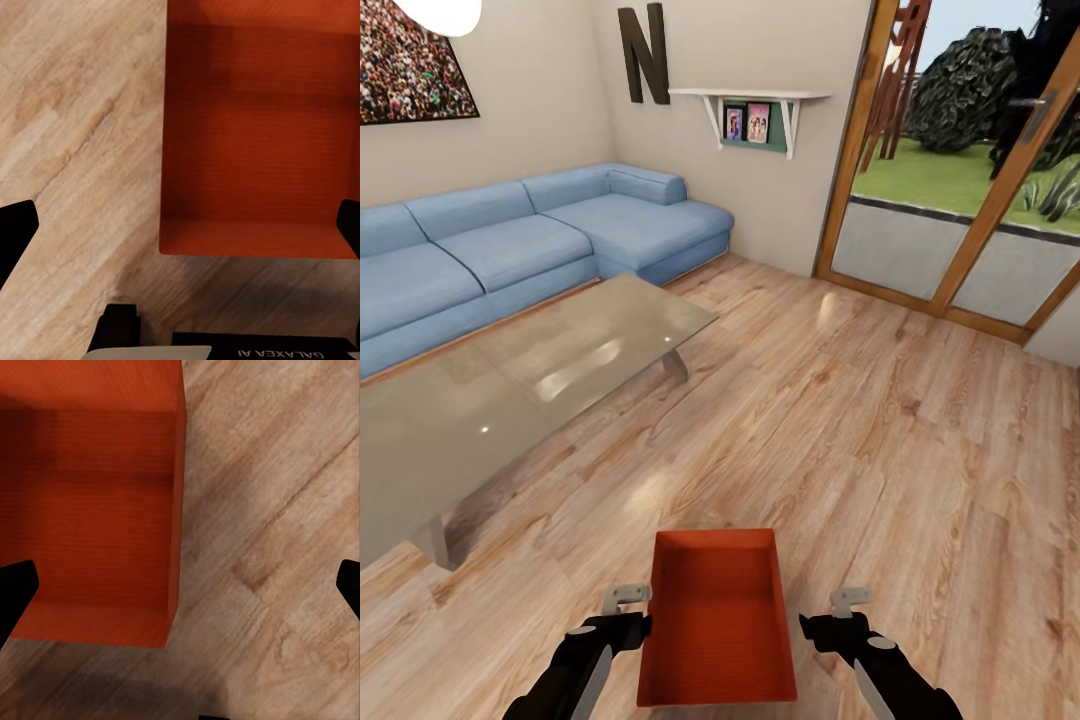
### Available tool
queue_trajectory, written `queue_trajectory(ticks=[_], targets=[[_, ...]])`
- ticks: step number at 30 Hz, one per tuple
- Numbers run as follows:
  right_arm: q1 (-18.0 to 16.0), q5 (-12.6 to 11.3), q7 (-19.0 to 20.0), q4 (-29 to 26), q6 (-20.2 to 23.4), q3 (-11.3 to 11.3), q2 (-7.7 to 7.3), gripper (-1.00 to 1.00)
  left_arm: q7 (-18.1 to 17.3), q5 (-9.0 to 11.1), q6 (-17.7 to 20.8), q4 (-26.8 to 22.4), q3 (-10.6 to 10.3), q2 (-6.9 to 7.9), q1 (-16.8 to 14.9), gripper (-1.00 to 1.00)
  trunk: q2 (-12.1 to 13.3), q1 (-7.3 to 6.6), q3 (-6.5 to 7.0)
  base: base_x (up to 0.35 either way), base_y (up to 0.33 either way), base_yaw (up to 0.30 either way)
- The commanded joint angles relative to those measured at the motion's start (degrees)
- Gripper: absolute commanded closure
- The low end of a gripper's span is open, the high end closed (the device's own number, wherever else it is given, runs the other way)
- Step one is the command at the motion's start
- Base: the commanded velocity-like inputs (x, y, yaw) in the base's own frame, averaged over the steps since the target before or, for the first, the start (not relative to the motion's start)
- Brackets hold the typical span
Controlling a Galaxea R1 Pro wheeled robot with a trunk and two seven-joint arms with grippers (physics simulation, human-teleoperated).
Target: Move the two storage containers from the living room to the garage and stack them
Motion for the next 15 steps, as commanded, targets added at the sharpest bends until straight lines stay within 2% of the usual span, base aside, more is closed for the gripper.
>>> queue_trajectory(ticks=[1,15], targets=[[0.0,-0.2,0.0,-0.1,0.4,0.3,-0.07,-1.00,0.4,0.4,0.3,-0.1,-0.1,0.01,0.0,-1.00,-0.4,0.23,-0.23,0.000,0.000,0.000],[0.0,0.0,0.0,-0.1,0.4,0.4,0.00,-1.00,0.5,0.3,0.4,-0.1,-0.1,0.04,0.0,-1.00,-6.1,3.30,-2.74,0.000,0.000,0.000]])
